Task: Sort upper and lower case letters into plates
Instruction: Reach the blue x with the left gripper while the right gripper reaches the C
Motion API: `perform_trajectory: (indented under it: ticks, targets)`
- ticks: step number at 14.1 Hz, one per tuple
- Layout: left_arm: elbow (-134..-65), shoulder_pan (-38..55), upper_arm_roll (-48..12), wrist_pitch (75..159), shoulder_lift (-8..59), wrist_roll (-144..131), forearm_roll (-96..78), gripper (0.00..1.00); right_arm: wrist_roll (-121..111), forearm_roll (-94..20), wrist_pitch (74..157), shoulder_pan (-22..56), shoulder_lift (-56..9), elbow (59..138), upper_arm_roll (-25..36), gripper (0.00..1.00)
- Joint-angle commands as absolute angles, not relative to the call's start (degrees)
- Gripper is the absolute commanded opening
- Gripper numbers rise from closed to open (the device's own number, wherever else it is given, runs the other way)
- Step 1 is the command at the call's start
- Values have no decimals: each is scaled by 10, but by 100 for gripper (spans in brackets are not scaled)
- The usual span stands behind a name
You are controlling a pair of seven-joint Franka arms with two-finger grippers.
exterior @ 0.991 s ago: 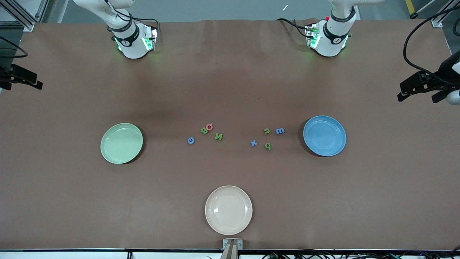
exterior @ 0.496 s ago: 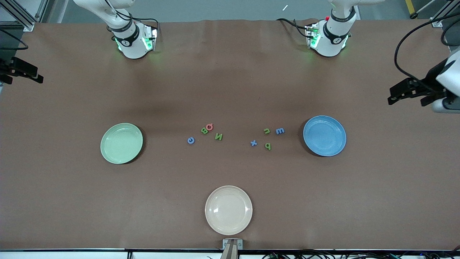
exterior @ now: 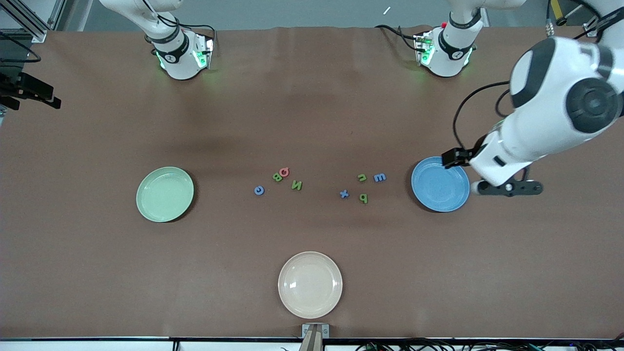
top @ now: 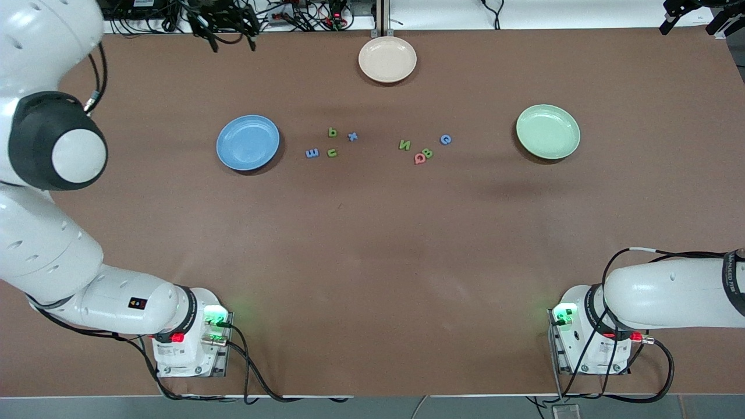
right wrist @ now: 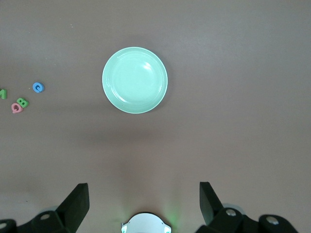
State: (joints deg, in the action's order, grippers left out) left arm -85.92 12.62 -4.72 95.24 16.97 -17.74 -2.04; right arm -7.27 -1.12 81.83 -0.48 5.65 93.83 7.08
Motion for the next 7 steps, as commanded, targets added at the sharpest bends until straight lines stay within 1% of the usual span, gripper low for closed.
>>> perform_trajectory:
  ticks: [1,5,7]
  targets:
    - [-874,159,-44,996,197,-241,-19,100,-76,-8,844,-5,82,965,69,100]
    - [-892,197,-43,1063,242,-293,-18,100,-76,-8,853,-6,83,963,69,100]
    - [-912,213,-43,1119,259,-329,-18,100,-76,-7,854,-7,82,960,69,100]
